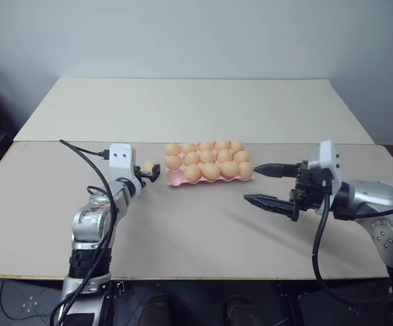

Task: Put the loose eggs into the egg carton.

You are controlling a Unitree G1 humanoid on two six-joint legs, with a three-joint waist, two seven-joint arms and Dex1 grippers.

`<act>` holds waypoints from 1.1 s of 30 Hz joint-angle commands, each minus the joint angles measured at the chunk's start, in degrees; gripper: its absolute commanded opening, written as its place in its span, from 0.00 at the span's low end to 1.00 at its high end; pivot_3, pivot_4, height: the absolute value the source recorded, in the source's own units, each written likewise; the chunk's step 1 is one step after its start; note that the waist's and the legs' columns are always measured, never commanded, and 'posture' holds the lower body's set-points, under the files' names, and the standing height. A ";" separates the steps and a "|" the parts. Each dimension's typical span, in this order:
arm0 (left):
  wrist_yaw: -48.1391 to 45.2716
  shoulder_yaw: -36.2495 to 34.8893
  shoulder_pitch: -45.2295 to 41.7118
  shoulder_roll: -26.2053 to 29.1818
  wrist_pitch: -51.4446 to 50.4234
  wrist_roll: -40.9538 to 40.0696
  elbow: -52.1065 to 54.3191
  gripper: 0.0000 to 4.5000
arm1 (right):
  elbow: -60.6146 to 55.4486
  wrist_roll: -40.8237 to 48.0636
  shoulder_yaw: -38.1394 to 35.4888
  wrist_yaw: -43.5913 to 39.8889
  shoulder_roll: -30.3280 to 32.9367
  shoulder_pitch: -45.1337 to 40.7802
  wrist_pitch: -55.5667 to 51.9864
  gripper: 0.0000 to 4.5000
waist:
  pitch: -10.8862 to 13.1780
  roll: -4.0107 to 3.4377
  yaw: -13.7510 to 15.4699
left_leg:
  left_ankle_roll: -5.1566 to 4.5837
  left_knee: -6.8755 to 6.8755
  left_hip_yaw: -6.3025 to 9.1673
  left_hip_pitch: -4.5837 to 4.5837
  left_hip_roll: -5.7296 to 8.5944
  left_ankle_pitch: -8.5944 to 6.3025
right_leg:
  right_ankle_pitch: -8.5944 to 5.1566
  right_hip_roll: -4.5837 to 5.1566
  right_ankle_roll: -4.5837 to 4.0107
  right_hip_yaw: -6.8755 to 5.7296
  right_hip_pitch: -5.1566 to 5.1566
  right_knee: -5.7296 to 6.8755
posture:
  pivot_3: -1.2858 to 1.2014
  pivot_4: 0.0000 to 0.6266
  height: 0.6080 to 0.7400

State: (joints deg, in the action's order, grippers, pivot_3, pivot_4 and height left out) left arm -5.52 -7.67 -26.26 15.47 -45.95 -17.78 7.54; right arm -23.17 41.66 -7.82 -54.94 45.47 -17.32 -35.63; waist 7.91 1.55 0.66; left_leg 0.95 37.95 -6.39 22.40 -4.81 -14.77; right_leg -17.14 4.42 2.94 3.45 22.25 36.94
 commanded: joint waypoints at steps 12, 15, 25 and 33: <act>2.64 0.12 -2.95 -3.82 1.45 2.81 -2.73 0.98 | -2.51 1.57 -2.16 0.30 1.25 0.11 -0.21 1.00 | 0.00 0.01 0.02 | 0.00 0.01 0.00 0.00 0.00 0.00 | 0.00 0.00 0.00 0.00 0.00 0.01 | 0.52 0.24 1.00; 2.49 0.19 -3.64 -4.19 2.30 2.92 -4.87 0.98 | -2.69 1.76 -2.08 0.47 1.16 -0.03 -0.38 1.00 | 0.00 0.01 -0.01 | 0.00 0.01 0.00 -0.01 0.00 0.00 | 0.00 0.00 0.01 0.00 -0.01 0.02 | 0.52 0.24 1.00; 3.24 -0.81 -5.92 -5.15 3.76 3.12 -9.05 0.98 | -3.47 2.17 -2.78 0.78 1.38 0.14 -1.21 1.00 | 0.00 0.01 0.03 | 0.02 0.01 0.01 -0.01 0.01 0.01 | 0.00 0.00 0.01 -0.01 -0.01 0.02 | 0.52 0.24 1.00; 4.21 -0.79 -5.59 -5.76 2.99 3.37 -9.11 0.85 | -3.72 2.49 -3.06 1.06 1.73 0.37 -1.27 1.00 | 0.00 0.01 0.04 | 0.03 0.01 0.01 0.00 0.01 0.02 | 0.00 0.00 0.01 -0.01 -0.01 0.01 | 0.52 0.24 1.00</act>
State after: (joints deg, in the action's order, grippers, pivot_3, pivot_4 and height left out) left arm -1.67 -8.08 -31.56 10.00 -43.20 -14.63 -2.37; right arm -25.32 43.11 -8.79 -53.96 46.56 -16.97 -36.86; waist 7.91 1.56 0.70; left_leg 0.98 37.96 -6.38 22.39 -4.80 -14.75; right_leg -17.13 4.42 2.95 3.44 22.24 36.95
